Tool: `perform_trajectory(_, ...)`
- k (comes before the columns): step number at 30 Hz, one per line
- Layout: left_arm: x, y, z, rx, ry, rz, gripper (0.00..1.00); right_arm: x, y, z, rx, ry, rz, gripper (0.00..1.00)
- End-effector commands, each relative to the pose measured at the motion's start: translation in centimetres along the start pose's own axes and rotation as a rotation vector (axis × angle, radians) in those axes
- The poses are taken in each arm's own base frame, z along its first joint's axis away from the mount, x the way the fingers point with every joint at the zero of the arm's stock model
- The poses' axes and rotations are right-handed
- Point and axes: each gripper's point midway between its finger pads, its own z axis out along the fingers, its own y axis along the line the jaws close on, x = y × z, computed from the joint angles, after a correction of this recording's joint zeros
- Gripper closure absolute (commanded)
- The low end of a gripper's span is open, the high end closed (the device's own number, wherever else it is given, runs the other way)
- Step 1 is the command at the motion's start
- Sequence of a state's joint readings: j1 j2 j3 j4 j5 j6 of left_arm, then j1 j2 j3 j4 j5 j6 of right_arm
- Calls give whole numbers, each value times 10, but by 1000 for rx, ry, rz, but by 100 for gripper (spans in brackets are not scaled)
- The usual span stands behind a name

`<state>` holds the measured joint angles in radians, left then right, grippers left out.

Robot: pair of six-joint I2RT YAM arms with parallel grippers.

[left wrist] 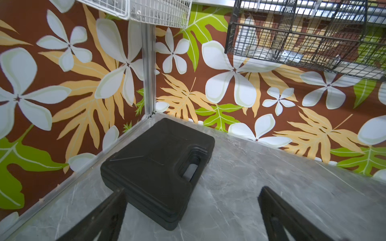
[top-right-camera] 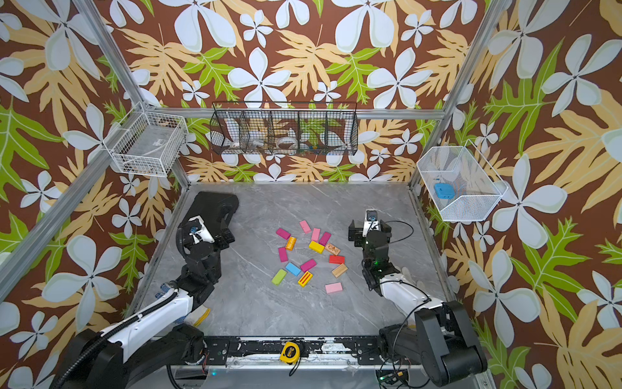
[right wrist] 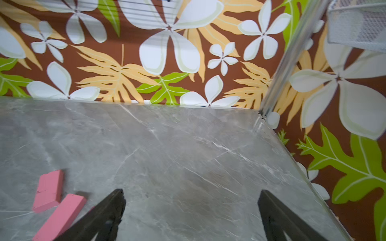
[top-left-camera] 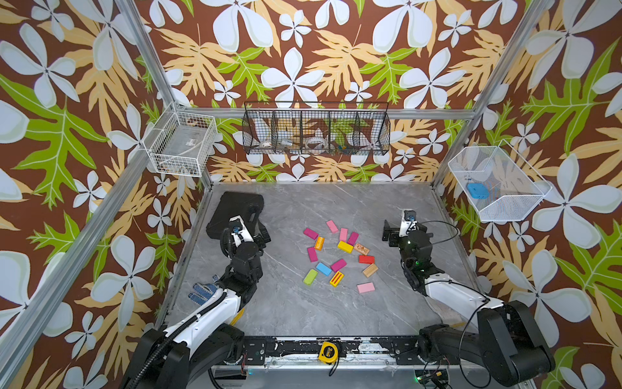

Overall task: Assemble the number 7 with building blocks
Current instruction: Adjust the building block at the center of the board.

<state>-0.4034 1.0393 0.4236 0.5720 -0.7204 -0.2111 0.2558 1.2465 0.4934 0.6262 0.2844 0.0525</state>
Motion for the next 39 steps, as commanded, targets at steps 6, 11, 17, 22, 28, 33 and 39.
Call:
perform_trajectory(6, 47, -85, -12, 266, 216, 69, 0, 7, 31, 9, -126, 140, -9, 0)
perform_trajectory(11, 71, -144, -24, 428, 321, 106, 2, 13, 55, 20, -231, 215, 0, 0)
perform_trajectory(17, 112, -187, -20, 510, 479, 115, 6, 28, 87, 22, -394, 336, 30, 0)
perform_trajectory(22, 133, -209, -7, 505, 552, 95, 8, 36, 97, 13, -453, 368, 39, 2)
perform_trajectory(28, 160, -231, 9, 443, 669, 48, 11, 45, 104, 6, -503, 389, 35, 2)
perform_trajectory(33, 172, -239, 19, 351, 737, -55, 14, 46, 104, 5, -505, 394, 29, 3)
perform_trajectory(39, 184, -245, 28, 232, 810, -167, 17, 46, 96, 2, -473, 389, -3, 3)
